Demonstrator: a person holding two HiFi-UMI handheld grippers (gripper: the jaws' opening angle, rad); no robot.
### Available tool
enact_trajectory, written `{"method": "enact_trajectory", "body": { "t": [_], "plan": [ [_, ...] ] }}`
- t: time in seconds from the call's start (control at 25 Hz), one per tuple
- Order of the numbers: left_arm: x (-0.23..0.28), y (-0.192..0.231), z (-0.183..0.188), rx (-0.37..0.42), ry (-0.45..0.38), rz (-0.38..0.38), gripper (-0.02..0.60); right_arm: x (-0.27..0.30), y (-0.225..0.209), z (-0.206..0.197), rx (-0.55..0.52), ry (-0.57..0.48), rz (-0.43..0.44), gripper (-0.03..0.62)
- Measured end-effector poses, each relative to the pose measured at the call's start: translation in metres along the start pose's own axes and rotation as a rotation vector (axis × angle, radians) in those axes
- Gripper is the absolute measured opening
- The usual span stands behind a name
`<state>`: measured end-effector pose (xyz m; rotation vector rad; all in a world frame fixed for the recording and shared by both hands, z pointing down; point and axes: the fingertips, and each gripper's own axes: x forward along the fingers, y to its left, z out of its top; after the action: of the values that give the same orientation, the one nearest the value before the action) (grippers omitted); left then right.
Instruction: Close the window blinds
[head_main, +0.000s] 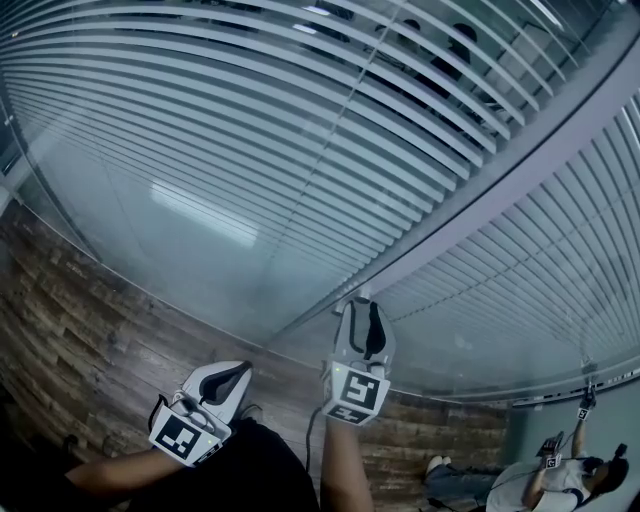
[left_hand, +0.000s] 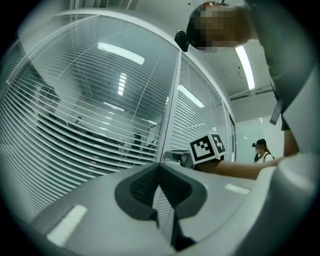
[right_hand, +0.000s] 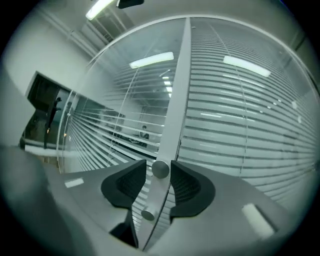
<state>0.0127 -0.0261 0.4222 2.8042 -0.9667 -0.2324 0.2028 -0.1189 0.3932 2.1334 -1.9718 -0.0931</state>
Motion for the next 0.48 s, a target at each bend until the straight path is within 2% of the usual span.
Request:
{"method": "enact_trajectory", "body": {
  "t": [0.08, 0.2, 0.32, 0.48],
  "plan": [
    [-0.001, 0.0, 0.001, -0.002, 0.002, 0.003, -0.002, 0.004, -0.002, -0.002, 0.064, 0.005, -0.006, 0.16],
    [0.001, 0.0, 0.001, -0.002, 0.008, 0.008, -0.002, 0.009, -0.011, -0.002, 0.104, 0.013, -0.027, 0.156],
    [0.0, 0.0, 0.002, 0.005, 0.006, 0.016, -0.002, 0.01, -0.014, 0.0, 0.112, 0.001, -0.038, 0.124],
    [-0.002, 0.0, 0.004, -0.001, 0.002, 0.017, -0.002, 0.009, -0.013, 0.001, 0.095, -0.004, -0.05, 0.127]
  ]
}}
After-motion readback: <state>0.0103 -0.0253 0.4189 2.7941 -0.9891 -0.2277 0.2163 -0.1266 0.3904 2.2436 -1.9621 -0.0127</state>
